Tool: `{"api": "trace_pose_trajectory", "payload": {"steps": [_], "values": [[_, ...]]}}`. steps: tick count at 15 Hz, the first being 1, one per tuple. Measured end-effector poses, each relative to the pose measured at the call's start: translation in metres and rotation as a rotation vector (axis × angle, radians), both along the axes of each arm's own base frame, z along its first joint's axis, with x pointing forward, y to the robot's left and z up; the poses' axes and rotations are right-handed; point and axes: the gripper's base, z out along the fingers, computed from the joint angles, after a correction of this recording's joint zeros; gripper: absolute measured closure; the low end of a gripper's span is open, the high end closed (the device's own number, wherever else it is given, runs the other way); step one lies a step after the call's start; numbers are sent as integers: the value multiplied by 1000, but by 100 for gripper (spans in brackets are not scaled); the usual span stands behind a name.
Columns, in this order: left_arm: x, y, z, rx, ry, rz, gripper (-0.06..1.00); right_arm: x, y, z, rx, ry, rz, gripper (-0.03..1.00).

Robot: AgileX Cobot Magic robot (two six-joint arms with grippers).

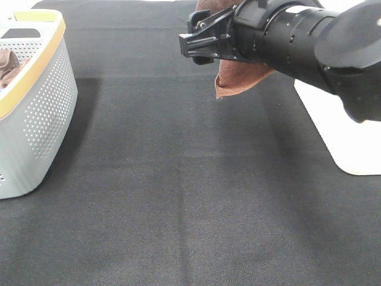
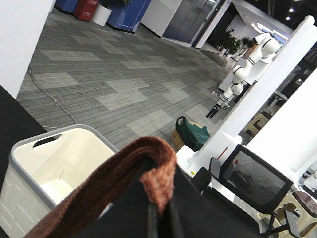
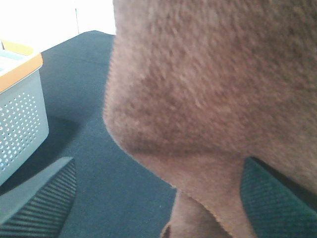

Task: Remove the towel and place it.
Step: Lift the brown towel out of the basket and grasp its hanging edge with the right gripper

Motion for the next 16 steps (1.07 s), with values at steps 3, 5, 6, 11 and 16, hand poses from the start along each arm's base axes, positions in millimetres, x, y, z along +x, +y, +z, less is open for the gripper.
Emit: {"api": "trace_pose_trajectory", "payload": {"steps": [3,5,6,11,16], "values": [[-2,-1,-3,29,22,-29,94,0,1,2,30,-8,7,12],[-5,-2,-6,51,43,-57,94,1,0,3,76,-16,-26,12],[-6,-3,-7,59,53,-72,94,2,0,2,79,-18,-33,12],[-11,-5,-7,47,92,-126,94,3,-1,2,112,-13,-51,12],[-16,-6,-12,83,131,-184,94,3,-1,2,132,-9,-58,12]]}}
